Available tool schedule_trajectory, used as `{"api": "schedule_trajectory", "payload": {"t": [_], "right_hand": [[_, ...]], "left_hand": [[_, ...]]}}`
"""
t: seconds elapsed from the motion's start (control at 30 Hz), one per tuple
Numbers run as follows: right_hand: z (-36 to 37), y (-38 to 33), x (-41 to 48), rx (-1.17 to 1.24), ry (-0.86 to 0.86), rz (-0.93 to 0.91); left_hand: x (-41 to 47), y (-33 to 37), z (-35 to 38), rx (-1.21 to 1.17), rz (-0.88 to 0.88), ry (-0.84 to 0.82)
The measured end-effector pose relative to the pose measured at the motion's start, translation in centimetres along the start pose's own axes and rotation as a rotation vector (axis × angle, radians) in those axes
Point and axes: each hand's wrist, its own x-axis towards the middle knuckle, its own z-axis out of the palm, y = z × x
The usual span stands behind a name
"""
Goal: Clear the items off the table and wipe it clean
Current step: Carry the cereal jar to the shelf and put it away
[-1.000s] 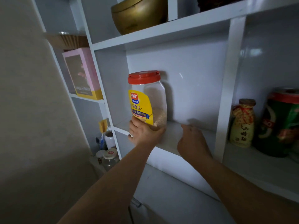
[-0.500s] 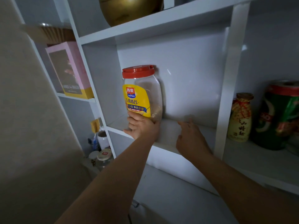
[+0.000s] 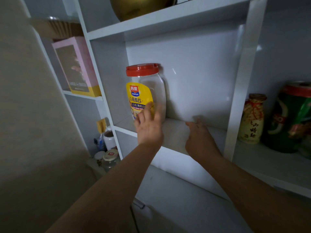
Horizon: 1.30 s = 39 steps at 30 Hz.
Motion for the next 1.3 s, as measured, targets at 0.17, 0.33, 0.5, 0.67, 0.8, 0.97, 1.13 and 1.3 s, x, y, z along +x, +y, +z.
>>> {"api": "schedule_trajectory", "payload": {"t": [0.17, 0.33, 0.5, 0.67, 0.8, 0.97, 1.13, 1.3], "right_hand": [[-0.4, -0.2, -0.2, 0.011, 0.008, 0.019], [-0.3, -0.1, -0.4, 0.015, 0.01, 0.015], [0.0, 0.1, -0.2, 0.012, -0.003, 0.001], [0.0, 0.0, 0.1, 0.004, 0.004, 0.003], [-0.3, -0.3, -0.3, 0.017, 0.003, -0.022], [-1.0, -0.4, -0.9, -0.029, 0.02, -0.256], [-1.1, 0.1, -1.4, 0.07, -0.007, -0.363], [-2.2, -1.2, -4.7, 0.203, -0.096, -0.407]], "left_hand": [[1.6, -1.6, -2.0, 0.237, 0.375, -0.314], [3.0, -1.4, -1.7, 0.322, 0.372, -0.365], [3.5, -1.3, -0.5, 0.343, 0.254, -0.471], [3.6, -0.9, -0.9, 0.261, 0.216, -0.449], [2.8, -0.6, -2.3, 0.205, 0.221, -0.369], [1.2, 0.2, -5.6, 0.179, 0.17, -0.332], [-1.4, 0.6, -10.2, 0.261, 0.063, -0.335], [-5.9, 0.4, -15.1, 0.343, -0.088, -0.362]]}}
